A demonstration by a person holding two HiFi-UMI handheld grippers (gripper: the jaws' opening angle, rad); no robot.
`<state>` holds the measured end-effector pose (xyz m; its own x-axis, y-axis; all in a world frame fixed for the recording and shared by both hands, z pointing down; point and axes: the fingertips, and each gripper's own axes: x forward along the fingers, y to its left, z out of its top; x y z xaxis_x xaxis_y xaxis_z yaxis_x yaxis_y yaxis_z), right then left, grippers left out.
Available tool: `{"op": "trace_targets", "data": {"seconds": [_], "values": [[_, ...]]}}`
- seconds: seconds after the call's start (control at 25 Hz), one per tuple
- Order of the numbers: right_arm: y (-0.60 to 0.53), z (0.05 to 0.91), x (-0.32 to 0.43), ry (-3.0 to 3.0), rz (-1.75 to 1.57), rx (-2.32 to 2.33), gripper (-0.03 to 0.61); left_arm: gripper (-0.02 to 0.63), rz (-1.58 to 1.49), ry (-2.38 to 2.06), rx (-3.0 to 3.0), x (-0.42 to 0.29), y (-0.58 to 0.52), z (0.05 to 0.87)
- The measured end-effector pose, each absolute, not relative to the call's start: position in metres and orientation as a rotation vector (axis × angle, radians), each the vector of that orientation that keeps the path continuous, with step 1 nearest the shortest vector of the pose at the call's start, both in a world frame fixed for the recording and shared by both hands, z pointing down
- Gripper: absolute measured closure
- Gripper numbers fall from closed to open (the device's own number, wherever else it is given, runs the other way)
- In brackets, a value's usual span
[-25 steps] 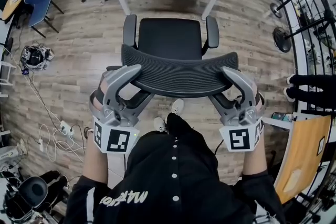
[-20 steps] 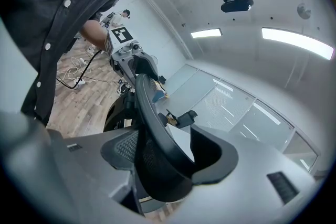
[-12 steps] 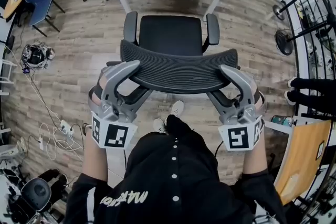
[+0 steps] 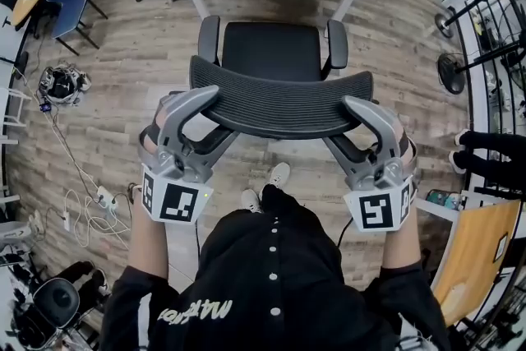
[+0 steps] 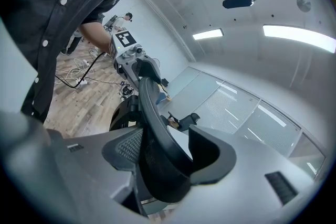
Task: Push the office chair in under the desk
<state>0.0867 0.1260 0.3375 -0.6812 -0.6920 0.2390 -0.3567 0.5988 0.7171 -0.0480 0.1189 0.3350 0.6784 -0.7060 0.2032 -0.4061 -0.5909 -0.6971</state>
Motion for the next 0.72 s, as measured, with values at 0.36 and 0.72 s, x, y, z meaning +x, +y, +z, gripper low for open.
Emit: {"op": "trace_targets", "data": {"seconds": [0.36, 0.72], "values": [[0.098, 0.339, 0.090, -2.411, -0.862, 0.734, 0.321, 0.336, -0.628, 0.839, -2.280, -0.046, 0.088, 0.338], [0.086, 0.341, 0.095, -2.419, -0.853, 0.733, 0.319, 0.334, -0.627, 0.847, -2.259, -0.041, 0.075, 0.338]]}}
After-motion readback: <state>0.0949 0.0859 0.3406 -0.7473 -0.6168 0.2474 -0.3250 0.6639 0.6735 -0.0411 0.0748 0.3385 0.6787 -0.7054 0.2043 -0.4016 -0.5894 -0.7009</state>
